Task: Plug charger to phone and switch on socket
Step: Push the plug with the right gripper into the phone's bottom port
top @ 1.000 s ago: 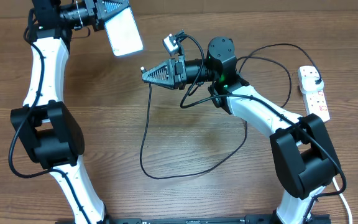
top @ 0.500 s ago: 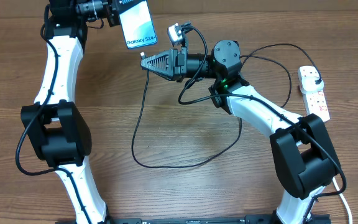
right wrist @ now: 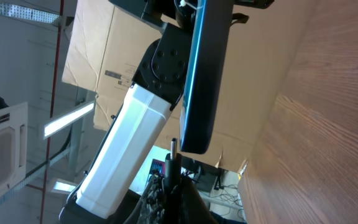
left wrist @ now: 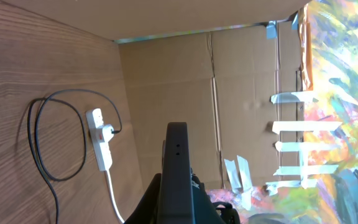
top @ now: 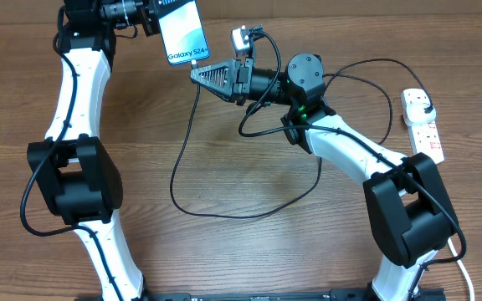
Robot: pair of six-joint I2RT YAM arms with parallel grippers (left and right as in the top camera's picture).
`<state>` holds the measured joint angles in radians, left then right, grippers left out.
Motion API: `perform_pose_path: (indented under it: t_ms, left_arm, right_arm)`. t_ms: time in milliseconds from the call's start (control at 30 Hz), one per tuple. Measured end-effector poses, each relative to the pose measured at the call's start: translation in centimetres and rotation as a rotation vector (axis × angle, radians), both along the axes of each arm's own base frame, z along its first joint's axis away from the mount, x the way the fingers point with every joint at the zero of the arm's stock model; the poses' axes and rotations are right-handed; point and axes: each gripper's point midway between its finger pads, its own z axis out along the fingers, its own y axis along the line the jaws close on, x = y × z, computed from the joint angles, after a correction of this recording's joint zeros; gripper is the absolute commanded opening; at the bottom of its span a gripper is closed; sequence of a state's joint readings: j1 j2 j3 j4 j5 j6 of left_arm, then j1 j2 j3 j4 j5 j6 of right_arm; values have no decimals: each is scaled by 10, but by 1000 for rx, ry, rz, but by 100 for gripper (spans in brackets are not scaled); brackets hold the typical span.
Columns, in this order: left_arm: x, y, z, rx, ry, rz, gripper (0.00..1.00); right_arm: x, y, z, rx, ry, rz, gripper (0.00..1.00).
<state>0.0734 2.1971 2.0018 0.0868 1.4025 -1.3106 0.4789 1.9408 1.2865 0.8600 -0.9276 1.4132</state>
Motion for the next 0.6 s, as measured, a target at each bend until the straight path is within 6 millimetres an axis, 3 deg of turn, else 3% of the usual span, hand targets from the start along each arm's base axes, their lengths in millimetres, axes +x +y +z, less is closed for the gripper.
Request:
perform_pose_path:
  t_ms: [600]
  left_arm:
    - [3,0,0,-10,47,20,4]
  right_arm:
    - [2,0,0,0,-17,-13,4]
